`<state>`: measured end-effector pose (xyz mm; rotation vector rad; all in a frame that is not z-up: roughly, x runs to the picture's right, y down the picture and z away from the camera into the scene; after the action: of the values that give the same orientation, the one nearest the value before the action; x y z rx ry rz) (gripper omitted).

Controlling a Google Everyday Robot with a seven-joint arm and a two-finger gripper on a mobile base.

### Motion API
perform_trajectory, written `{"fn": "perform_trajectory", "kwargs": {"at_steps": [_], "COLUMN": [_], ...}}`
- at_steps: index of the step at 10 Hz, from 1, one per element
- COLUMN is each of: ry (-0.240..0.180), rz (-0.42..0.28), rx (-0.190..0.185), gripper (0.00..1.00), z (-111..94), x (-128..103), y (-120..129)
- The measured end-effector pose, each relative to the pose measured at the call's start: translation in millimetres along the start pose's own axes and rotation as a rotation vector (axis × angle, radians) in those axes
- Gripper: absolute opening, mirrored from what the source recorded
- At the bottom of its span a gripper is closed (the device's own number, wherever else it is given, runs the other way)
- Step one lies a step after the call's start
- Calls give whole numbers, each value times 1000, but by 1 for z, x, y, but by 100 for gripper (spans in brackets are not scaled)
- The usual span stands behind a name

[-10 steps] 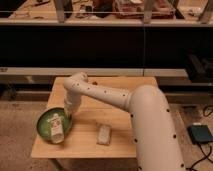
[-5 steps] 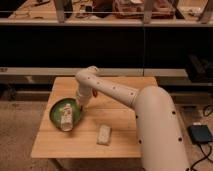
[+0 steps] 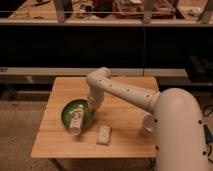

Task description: Drag the ceramic bowl in a circle

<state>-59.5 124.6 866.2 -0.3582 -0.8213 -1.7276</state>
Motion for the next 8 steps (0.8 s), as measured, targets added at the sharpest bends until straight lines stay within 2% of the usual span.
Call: {"fn": "perform_trajectory", "kwargs": {"at_steps": [3, 4, 6, 8], "ry": [-39, -42, -46, -57], "rz": [12, 9, -22, -79], "rx": [-33, -36, -36, -15], "gripper": [0, 0, 0, 0], "z": [-11, -13, -19, -13], "x": [-43, -49, -58, -60], "y": [12, 10, -7, -40]}}
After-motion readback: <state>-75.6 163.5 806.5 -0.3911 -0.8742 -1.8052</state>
